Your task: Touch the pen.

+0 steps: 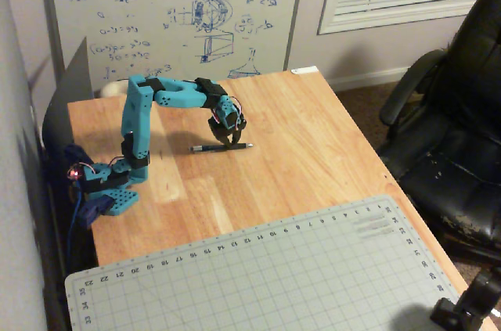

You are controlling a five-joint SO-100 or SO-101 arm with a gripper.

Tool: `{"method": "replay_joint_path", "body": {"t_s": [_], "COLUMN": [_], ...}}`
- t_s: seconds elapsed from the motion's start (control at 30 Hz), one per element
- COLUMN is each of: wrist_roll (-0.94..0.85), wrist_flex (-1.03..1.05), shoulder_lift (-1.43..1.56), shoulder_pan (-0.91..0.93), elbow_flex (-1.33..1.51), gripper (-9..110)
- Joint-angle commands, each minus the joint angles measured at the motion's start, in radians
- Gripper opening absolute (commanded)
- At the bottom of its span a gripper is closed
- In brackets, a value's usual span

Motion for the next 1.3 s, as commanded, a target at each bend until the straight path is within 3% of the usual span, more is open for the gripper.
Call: {"method": "replay_joint_path", "body": {"t_s": [0.0,1.27], "wrist_roll": [0.006,0.008], "wrist_flex": [-0.005,-0.006], "shoulder_lift": [0.011,0.098], "shoulder_pan": [-0.012,-0.051], "elbow_flex": [-0.066,-0.091], "gripper": [0,0]}}
